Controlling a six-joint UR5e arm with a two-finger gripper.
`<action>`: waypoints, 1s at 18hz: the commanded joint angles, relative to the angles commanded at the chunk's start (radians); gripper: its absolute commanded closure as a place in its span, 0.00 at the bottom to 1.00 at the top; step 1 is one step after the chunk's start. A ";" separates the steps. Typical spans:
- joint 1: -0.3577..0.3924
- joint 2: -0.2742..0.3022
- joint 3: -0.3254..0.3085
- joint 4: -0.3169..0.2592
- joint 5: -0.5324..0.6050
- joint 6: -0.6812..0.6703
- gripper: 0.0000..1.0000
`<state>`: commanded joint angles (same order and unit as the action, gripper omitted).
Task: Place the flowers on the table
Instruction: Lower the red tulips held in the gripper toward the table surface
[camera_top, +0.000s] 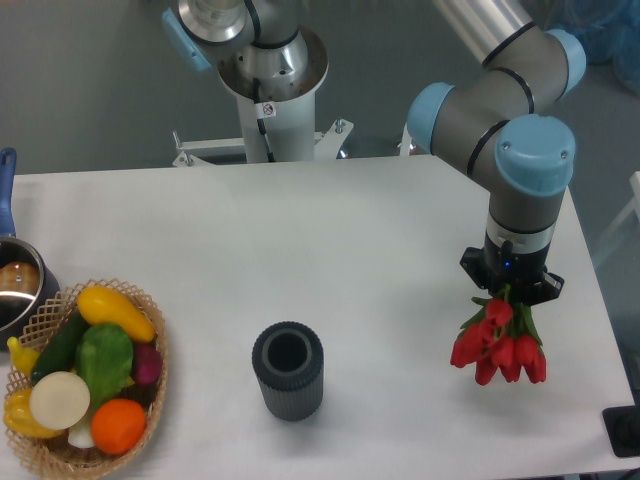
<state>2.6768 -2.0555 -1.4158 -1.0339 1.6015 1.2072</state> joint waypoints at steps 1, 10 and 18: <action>-0.002 -0.003 0.000 0.002 0.000 0.000 0.86; -0.051 -0.026 -0.017 0.002 -0.009 -0.014 0.86; -0.086 -0.020 -0.081 0.006 -0.029 -0.015 0.62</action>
<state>2.5909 -2.0755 -1.4971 -1.0278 1.5723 1.1919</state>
